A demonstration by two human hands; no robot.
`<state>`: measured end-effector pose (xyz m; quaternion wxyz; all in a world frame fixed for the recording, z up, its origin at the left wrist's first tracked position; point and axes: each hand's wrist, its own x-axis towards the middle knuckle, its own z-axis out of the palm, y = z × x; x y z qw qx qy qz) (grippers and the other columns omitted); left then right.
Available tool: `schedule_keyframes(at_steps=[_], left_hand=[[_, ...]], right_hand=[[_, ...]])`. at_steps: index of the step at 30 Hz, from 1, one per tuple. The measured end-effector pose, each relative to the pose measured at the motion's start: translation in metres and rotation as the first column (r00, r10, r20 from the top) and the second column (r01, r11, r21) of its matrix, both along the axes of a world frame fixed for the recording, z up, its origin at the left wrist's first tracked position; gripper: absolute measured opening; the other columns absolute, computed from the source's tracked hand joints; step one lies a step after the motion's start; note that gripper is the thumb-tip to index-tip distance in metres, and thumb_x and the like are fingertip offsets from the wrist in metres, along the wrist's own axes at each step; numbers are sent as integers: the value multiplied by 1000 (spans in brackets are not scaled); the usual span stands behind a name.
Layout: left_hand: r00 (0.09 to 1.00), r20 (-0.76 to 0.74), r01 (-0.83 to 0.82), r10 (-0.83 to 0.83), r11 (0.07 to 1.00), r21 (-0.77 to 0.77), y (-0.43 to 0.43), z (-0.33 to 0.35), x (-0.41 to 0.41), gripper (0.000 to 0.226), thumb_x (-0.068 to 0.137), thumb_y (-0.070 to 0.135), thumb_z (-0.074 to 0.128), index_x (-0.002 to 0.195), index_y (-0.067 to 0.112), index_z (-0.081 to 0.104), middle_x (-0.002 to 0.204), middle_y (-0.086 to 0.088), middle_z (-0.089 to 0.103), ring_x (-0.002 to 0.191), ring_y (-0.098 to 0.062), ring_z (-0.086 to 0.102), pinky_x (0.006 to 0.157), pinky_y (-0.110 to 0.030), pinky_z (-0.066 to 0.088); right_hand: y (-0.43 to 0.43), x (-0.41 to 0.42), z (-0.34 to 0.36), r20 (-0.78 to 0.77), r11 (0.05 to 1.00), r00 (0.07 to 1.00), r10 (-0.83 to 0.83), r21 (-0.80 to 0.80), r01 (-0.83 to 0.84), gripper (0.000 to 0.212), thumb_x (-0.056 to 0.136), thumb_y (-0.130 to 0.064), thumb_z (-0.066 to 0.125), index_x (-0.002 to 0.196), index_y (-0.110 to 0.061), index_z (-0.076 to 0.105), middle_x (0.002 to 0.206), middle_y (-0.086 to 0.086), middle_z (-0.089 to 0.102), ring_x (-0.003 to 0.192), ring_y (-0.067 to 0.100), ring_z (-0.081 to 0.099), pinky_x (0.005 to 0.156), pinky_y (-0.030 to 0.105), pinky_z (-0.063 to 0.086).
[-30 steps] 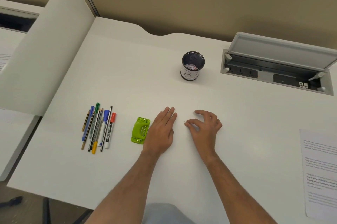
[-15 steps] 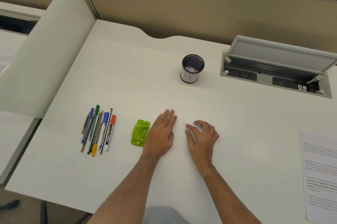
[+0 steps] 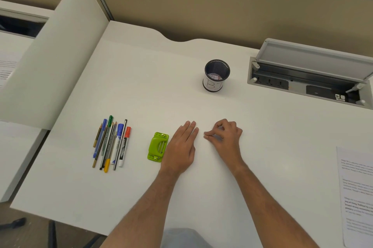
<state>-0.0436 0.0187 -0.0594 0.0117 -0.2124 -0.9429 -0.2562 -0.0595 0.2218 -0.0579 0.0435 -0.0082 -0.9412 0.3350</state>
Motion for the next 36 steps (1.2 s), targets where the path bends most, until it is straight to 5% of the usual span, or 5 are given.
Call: schedule_keyframes(at_steps=[10,17,22,31,36], left_hand=[[1000,4,-6,6,1000,4,0,-3,0,61,93,4,46,154,3,53,168,-11,44,160,-29,35,130,-47,33],[1000,15,3,-3,1000,-26,0,-2,0,61,94,6,43,154,4,53,169,-11,44,160,-29,35,131,-46,31],[999,38,27,-23,994,-105,0,-1,2,62,95,9,41,156,4,51,170,-11,42,160,-30,35,127,-50,37],[996,-87,10,-31,973,-230,12,34,-46,67,109,39,42,166,5,30,178,-12,21,166,-33,18,132,-51,26],[988,-151,-56,23,973,-222,32,61,-97,75,111,51,36,169,5,21,179,-12,14,167,-31,11,134,-48,21]], right_hand=[[-7,6,1,13,996,1000,21,84,-22,9,100,-32,70,92,-29,69,91,-16,59,95,16,51,86,32,29],[-4,12,7,123,952,983,-137,-259,165,13,93,-21,77,83,-27,71,88,-12,68,90,13,60,93,40,42],[-5,23,22,181,847,961,-210,-458,272,17,93,-10,77,83,-24,72,87,-8,69,84,14,63,80,36,53],[-1,-24,63,35,951,975,-220,-214,223,11,97,-23,72,87,-28,70,94,-13,64,91,11,56,83,36,32],[3,-87,102,-89,946,958,-273,-206,251,8,99,-26,70,91,-24,71,96,-10,63,95,16,54,83,38,35]])
